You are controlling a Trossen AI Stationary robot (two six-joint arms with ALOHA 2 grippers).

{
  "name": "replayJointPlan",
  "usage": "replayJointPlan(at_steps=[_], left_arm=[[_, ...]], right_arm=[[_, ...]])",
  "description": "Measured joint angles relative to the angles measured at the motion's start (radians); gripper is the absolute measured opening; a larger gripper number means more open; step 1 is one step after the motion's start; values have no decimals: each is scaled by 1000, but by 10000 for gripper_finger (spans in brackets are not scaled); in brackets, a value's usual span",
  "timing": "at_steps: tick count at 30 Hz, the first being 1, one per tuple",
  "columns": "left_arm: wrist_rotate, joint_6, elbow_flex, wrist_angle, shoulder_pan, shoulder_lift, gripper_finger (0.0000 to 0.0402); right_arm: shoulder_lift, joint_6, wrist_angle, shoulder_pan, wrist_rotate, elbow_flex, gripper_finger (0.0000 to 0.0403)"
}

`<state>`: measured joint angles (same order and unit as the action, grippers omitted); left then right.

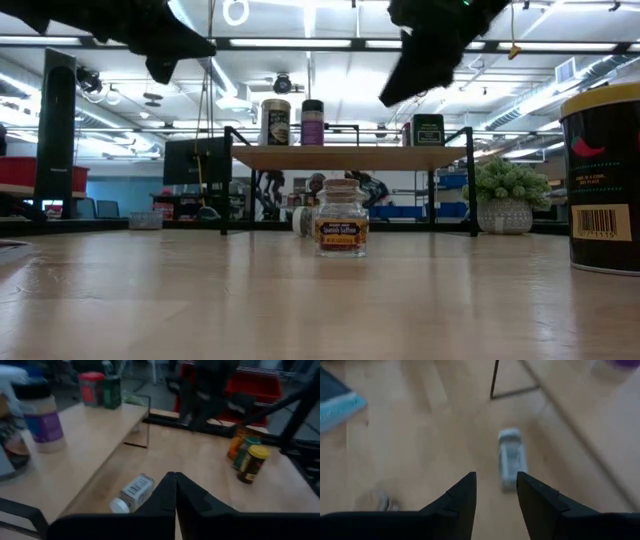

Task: Shelf spices
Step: Put the white seasoning bottle on the shelf

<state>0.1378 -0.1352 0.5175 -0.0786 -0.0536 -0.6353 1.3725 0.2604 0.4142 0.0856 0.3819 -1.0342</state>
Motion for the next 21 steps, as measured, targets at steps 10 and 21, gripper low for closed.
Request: replayJointPlan(at_steps=[10, 21], left_arm=[[186, 31, -244, 410, 285, 0, 1], [210, 49, -475, 774, 303, 0, 1]], right_arm=[[-10, 132, -153, 29, 14, 188, 119], [96, 137, -487, -5, -15, 267, 154]])
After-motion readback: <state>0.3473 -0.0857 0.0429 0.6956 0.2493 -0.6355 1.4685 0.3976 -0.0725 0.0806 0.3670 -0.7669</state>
